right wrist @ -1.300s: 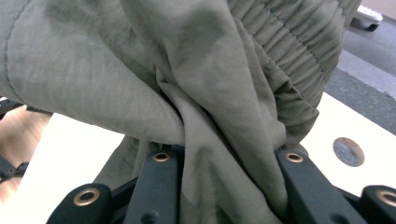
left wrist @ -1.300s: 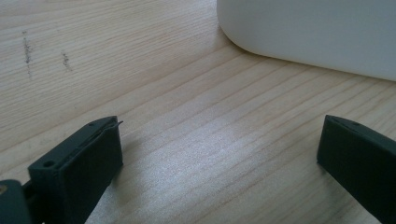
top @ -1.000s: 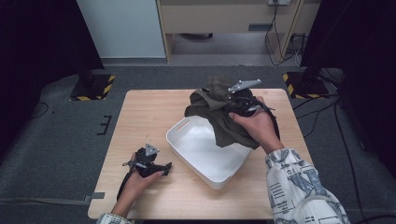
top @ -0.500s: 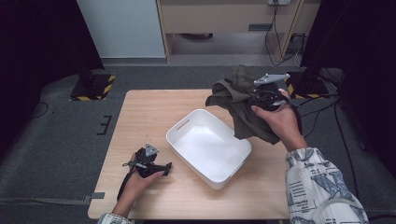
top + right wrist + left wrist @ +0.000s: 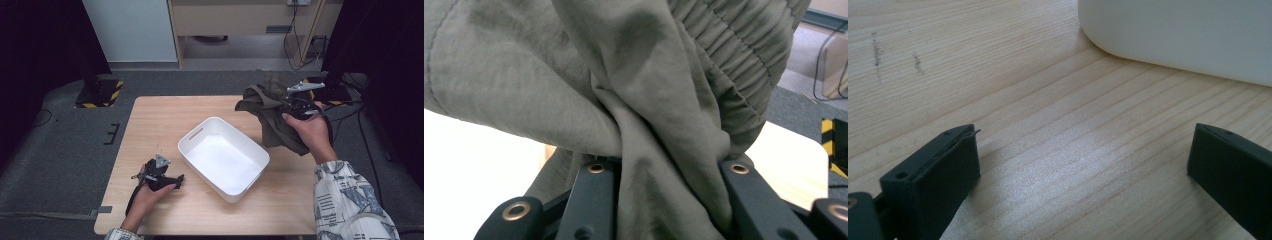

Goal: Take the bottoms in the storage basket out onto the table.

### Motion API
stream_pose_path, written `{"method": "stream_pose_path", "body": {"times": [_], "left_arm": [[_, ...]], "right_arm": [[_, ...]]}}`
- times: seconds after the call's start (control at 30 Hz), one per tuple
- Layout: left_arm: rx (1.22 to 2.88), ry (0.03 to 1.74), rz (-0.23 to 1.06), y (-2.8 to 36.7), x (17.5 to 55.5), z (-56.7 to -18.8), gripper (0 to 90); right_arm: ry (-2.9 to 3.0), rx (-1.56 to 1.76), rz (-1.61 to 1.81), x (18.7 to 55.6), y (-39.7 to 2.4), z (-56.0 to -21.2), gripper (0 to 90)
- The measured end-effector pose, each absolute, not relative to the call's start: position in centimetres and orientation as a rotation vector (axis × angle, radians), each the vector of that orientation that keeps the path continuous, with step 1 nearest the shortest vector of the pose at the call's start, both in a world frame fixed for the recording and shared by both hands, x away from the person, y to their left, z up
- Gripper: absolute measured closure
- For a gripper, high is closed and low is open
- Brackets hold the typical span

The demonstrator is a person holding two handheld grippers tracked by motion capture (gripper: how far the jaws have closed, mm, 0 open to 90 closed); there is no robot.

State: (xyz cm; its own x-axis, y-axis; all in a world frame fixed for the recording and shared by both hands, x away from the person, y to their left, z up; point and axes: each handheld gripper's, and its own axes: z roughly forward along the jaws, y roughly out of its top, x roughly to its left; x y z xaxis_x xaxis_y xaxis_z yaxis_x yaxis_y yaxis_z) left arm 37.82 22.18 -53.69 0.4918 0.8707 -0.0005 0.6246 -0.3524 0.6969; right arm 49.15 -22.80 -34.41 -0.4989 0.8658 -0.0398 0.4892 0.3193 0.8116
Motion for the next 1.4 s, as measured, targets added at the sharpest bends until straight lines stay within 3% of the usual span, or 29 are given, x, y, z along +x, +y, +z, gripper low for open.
{"method": "stream_pose_path", "body": {"times": [0.4, 0.67, 1.4], "left_arm": [[2.098, 1.224, 0.495, 22.2, 37.8, -53.7, 0.0], [2.097, 1.226, 0.495, 22.2, 37.8, -53.7, 0.0], [2.097, 1.227, 0.496, 22.1, 37.9, -53.7, 0.0]], "right_arm": [[2.078, 1.282, 1.049, 50.4, -25.1, -37.3, 70.4], [2.063, 1.375, 1.016, 51.7, -26.5, -41.6, 70.0], [2.055, 1.522, 0.988, 52.9, -25.5, -49.0, 66.9]]}}
